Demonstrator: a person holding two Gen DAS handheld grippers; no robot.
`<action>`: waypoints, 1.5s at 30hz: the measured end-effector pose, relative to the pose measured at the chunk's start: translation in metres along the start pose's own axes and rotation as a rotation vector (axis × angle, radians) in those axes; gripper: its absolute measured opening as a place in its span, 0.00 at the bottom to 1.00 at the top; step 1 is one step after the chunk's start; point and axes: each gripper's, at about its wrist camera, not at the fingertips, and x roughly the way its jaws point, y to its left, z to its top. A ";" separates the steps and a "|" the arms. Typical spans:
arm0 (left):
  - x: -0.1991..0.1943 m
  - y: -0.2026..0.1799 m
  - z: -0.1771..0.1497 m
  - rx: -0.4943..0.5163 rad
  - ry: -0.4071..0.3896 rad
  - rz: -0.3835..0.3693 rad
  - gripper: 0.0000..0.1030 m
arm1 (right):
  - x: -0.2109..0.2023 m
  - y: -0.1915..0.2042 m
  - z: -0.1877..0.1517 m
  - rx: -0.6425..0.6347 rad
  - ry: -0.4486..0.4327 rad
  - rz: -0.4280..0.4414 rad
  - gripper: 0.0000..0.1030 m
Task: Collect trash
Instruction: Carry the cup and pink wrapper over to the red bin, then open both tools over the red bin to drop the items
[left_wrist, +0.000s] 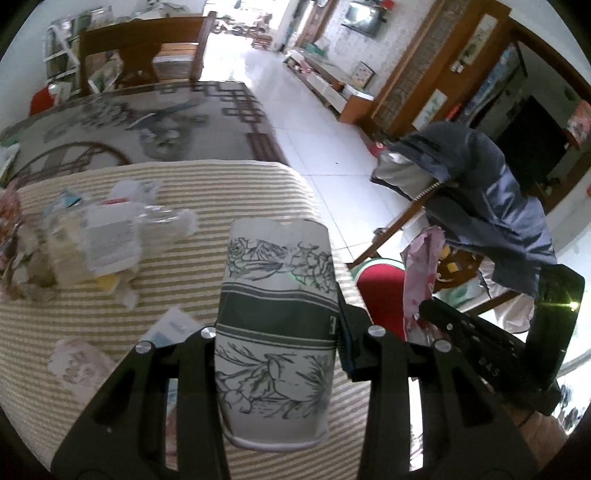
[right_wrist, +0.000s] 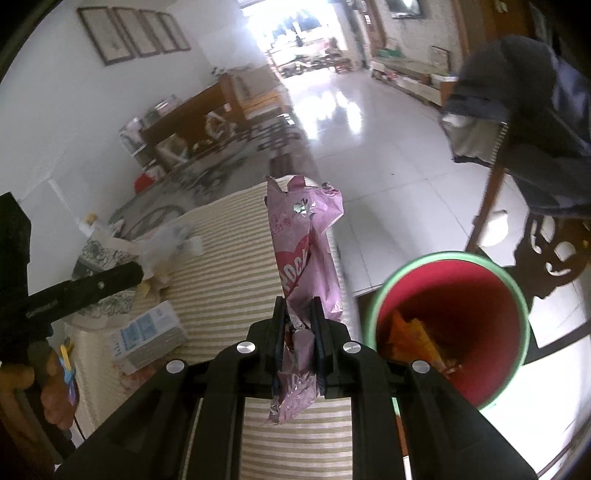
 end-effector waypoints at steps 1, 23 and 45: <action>0.004 -0.007 0.001 0.011 0.005 -0.008 0.36 | -0.002 -0.007 0.000 0.011 -0.001 -0.008 0.13; 0.106 -0.153 -0.002 0.244 0.200 -0.226 0.36 | -0.039 -0.118 -0.009 0.248 -0.036 -0.151 0.14; 0.065 -0.117 -0.004 0.216 0.113 -0.185 0.68 | -0.039 -0.100 -0.007 0.279 -0.067 -0.164 0.56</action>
